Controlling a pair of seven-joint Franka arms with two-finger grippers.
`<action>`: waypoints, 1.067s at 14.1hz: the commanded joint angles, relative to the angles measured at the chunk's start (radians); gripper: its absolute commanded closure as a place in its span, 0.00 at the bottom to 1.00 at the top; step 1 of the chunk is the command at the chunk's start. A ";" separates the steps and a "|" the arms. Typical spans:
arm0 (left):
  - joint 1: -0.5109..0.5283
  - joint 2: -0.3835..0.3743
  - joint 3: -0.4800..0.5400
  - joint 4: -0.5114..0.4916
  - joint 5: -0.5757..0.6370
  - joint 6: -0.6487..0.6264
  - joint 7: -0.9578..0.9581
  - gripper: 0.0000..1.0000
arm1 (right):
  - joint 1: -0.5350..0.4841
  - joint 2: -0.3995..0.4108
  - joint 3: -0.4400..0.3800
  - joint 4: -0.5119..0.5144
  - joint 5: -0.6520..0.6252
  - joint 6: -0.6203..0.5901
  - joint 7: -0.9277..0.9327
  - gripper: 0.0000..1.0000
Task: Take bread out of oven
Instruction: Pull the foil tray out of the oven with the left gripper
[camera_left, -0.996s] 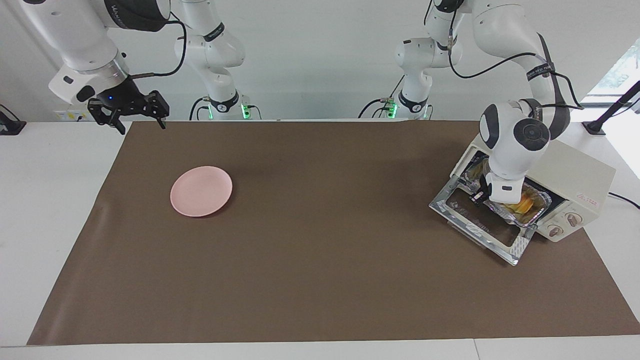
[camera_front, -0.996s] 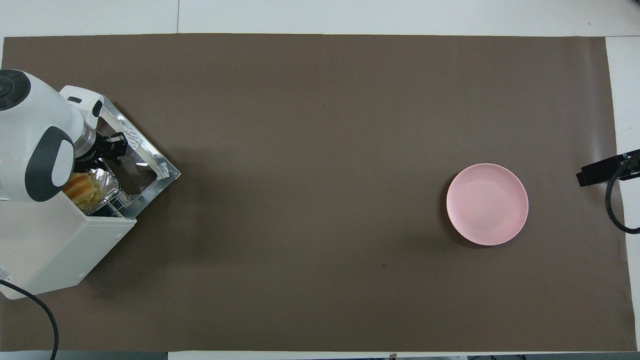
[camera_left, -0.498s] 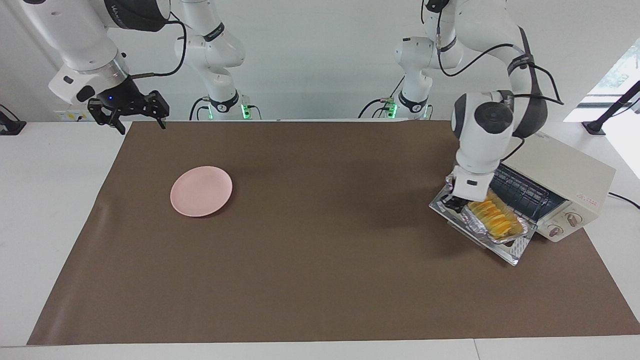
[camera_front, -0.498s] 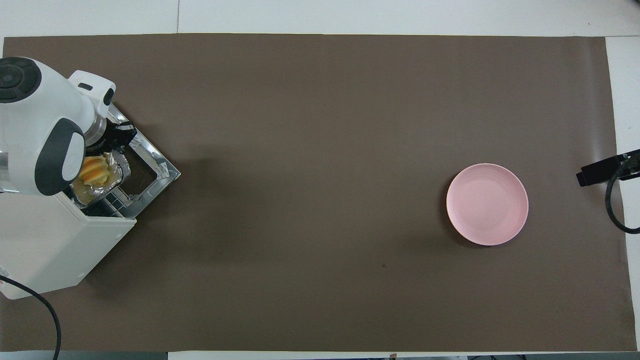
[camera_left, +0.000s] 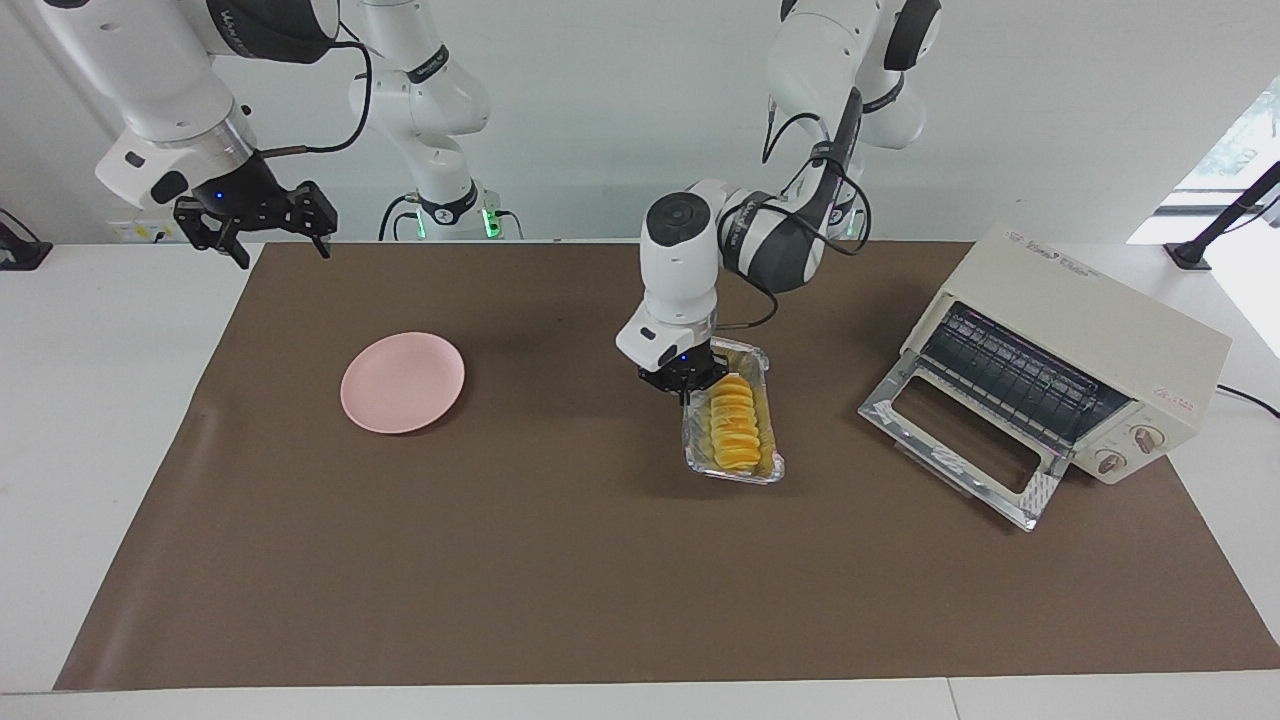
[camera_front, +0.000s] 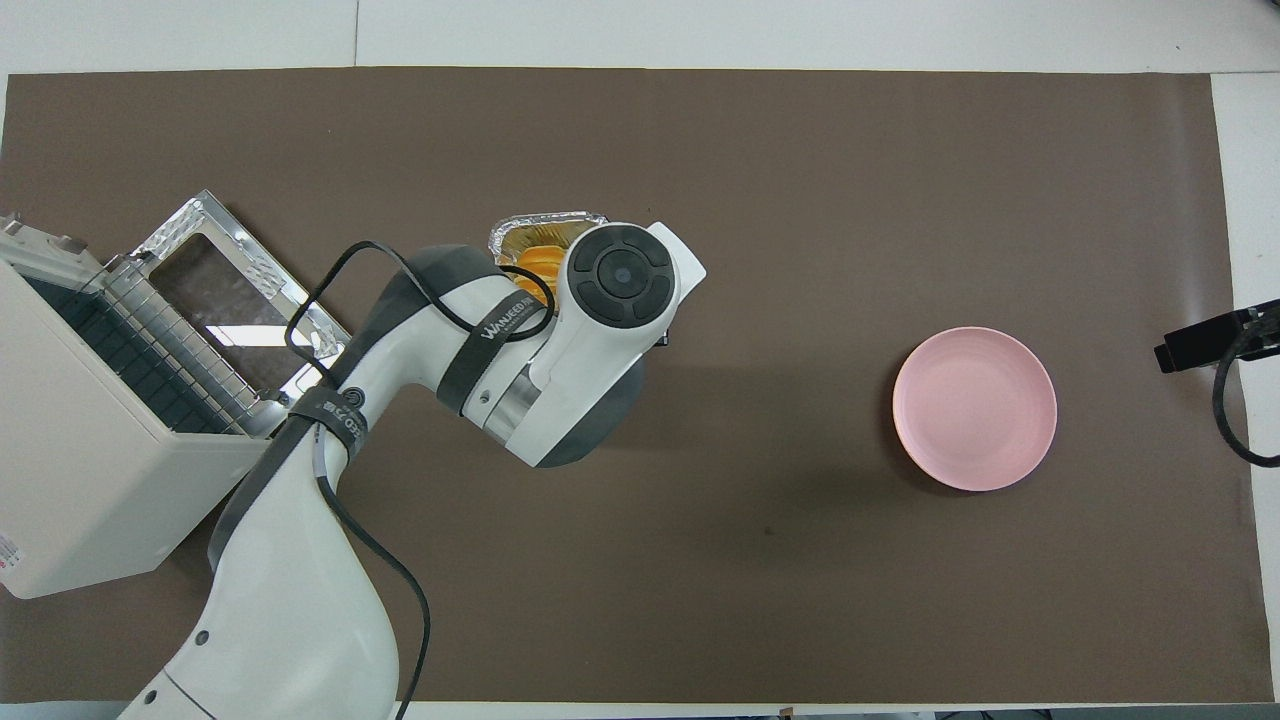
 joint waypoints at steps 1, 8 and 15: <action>-0.033 0.010 0.019 -0.012 -0.017 0.025 -0.028 1.00 | -0.009 -0.022 0.009 -0.023 -0.014 -0.008 -0.026 0.00; -0.031 0.056 0.020 -0.009 -0.018 0.065 -0.143 0.92 | -0.012 -0.024 0.006 -0.023 -0.001 -0.010 -0.023 0.00; -0.001 -0.063 0.112 0.107 -0.028 -0.096 -0.198 0.00 | 0.046 -0.028 0.017 -0.035 -0.001 0.042 0.047 0.00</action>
